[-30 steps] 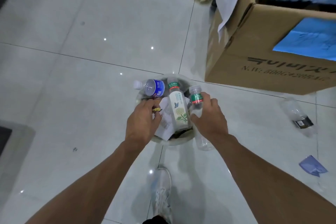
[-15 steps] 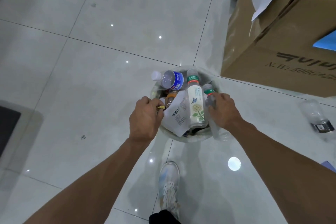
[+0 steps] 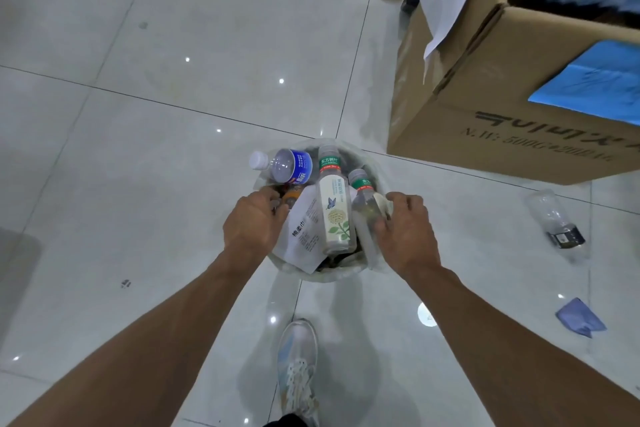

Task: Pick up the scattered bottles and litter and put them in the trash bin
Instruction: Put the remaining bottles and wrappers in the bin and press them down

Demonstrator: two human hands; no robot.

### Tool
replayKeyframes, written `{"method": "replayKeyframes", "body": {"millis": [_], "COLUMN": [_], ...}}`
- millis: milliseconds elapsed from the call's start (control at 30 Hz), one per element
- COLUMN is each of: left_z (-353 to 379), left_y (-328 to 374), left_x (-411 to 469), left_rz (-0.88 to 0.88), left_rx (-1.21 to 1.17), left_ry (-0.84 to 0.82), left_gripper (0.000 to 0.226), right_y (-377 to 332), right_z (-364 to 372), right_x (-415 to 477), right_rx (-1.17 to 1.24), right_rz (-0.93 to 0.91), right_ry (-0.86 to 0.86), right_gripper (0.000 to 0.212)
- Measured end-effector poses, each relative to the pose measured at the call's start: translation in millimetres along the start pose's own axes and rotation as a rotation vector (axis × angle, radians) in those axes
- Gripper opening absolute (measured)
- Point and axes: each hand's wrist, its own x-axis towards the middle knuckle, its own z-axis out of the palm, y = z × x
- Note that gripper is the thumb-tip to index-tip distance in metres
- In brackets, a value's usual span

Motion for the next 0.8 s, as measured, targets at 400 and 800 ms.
{"method": "replayKeyframes", "body": {"millis": [400,800], "left_z": [7.9,136.3], "left_y": [67.9,237.8], "left_x": [-49.8,-114.9], "left_rz": [0.162,0.412], "left_rx": [0.118,0.198], "left_ry": [0.197,0.096], "left_gripper": [0.015,0.011], "right_y": [21.8,225.0], "right_z": [-44.2,-101.3], "right_x": [-17.0,-62.1], "right_rx": [-0.168,-0.266], "right_rz": [0.058,0.279], "right_ry": [-0.016,0.044], "right_gripper": [0.031,0.023]}}
